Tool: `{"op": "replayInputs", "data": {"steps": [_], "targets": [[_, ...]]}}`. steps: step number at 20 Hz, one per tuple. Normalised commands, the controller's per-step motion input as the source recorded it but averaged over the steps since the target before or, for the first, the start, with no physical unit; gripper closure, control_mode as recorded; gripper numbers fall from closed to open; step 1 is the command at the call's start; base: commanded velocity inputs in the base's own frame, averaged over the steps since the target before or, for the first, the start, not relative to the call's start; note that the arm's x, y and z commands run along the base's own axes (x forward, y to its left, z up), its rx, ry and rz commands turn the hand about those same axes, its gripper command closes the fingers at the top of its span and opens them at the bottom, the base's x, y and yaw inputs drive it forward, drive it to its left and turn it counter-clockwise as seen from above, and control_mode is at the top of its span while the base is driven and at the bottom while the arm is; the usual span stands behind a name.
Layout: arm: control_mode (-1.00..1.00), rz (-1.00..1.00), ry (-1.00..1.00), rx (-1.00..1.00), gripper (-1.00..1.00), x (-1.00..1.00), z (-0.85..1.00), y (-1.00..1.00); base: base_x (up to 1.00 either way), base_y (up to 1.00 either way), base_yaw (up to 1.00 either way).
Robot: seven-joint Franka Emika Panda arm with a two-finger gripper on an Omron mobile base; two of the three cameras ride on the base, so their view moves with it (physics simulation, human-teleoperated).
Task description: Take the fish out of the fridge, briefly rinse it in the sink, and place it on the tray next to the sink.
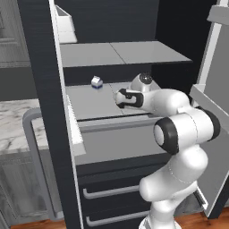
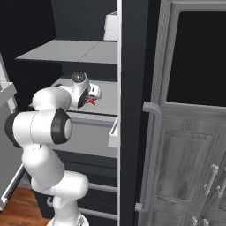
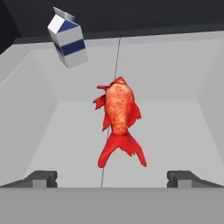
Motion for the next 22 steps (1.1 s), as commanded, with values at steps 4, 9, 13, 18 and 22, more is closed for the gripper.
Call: {"op": "replayInputs", "data": {"steps": [4,9,13,18,22], "targets": [[-1.0,0.0,0.0,0.0,-1.0,0.42,-0.03,-0.13,0.0,0.0,0.0],[-1.0,0.0,0.0,0.0,-1.0,0.25,-0.28,0.0,0.0,0.0,0.0],[-1.0,0.0,0.0,0.0,-1.0,0.07,-0.38,0.0,0.0,0.0,0.0],[-1.0,0.0,0.0,0.0,-1.0,0.32,-0.22,0.04,0.0,0.0,0.0],[-1.0,0.0,0.0,0.0,-1.0,0.49,-0.12,0.04,0.0,0.0,0.0]]}}
